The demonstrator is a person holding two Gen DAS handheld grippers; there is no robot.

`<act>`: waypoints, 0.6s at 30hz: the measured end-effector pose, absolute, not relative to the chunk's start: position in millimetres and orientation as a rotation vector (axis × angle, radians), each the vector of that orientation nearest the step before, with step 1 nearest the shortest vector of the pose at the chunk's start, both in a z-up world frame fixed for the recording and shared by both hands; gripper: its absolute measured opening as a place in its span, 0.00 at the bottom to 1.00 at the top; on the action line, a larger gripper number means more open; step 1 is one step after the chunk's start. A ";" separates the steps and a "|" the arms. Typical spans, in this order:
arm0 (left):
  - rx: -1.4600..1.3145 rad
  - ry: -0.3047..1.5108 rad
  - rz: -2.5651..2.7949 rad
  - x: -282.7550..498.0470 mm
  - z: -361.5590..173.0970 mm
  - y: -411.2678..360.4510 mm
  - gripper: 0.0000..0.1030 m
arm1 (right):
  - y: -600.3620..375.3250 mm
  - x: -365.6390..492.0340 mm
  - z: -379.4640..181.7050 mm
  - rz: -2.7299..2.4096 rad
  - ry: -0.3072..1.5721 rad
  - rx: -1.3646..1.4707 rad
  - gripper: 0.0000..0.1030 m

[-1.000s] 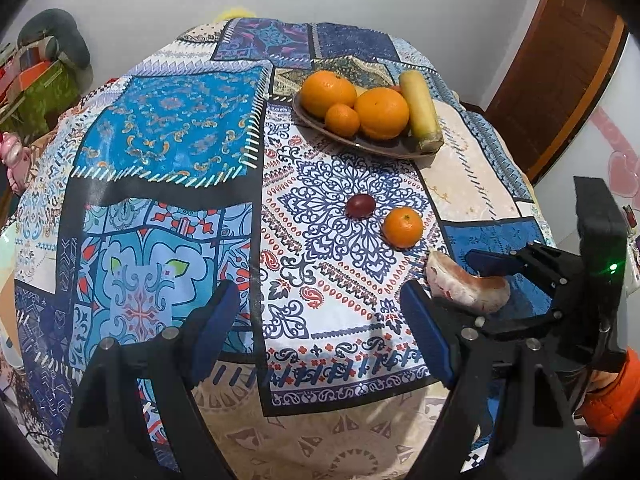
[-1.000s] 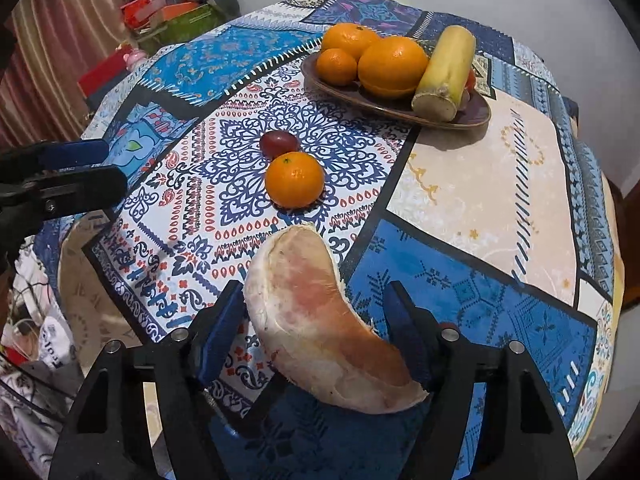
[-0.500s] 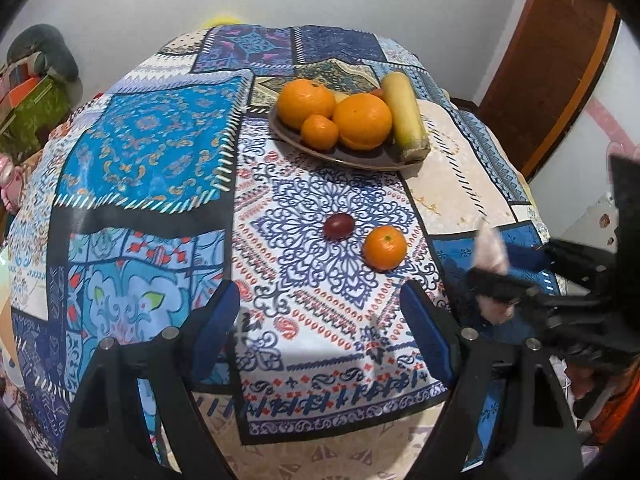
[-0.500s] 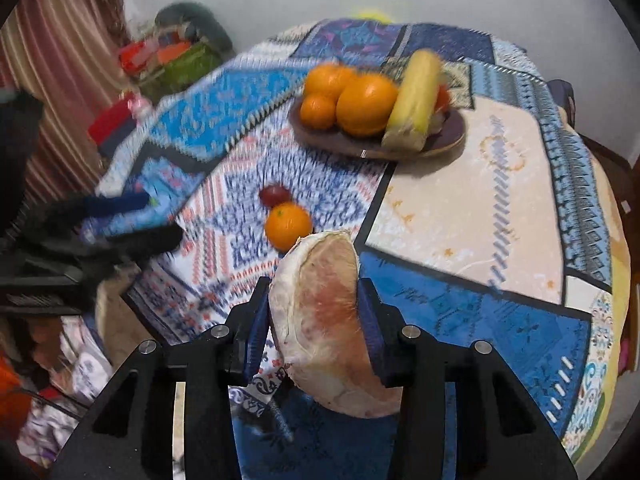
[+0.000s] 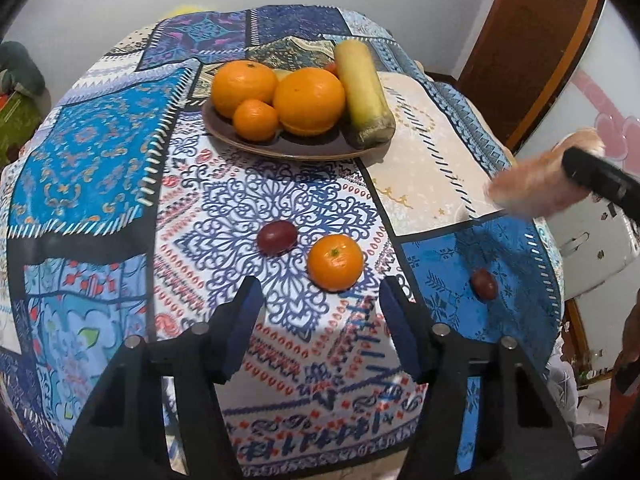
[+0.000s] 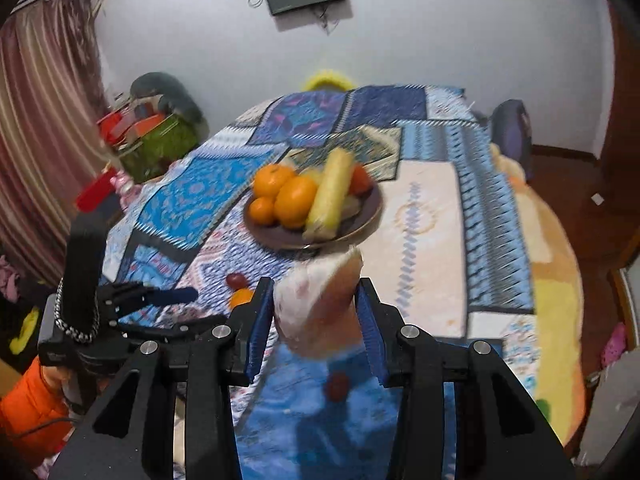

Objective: Organize fruits
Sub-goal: 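Carry the pomelo segment over the plate with the right gripper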

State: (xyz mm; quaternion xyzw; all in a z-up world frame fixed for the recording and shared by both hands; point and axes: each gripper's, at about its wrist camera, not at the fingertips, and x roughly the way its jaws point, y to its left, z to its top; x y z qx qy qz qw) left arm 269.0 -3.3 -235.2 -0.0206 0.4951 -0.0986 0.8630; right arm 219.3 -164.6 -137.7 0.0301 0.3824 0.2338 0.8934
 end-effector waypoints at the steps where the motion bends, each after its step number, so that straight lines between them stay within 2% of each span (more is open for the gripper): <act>1: -0.037 1.041 -0.206 271.8 -237.3 -6.3 0.59 | -168.5 221.1 -137.1 0.475 0.789 0.063 0.36; 7: -0.027 1.054 -0.195 285.6 -246.8 -12.8 0.55 | -183.4 231.2 -142.4 0.449 0.796 0.095 0.35; 13: -0.046 1.059 -0.201 291.6 -253.4 -14.2 0.40 | -187.9 234.3 -149.5 0.449 0.815 0.099 0.35; 14: -0.045 1.056 -0.207 290.4 -252.5 -16.4 0.35 | -188.1 235.1 -150.4 0.449 0.816 0.100 0.35; 18: -0.023 1.046 -0.209 288.9 -251.3 -20.0 0.33 | -188.8 239.5 -153.8 0.453 0.824 0.112 0.35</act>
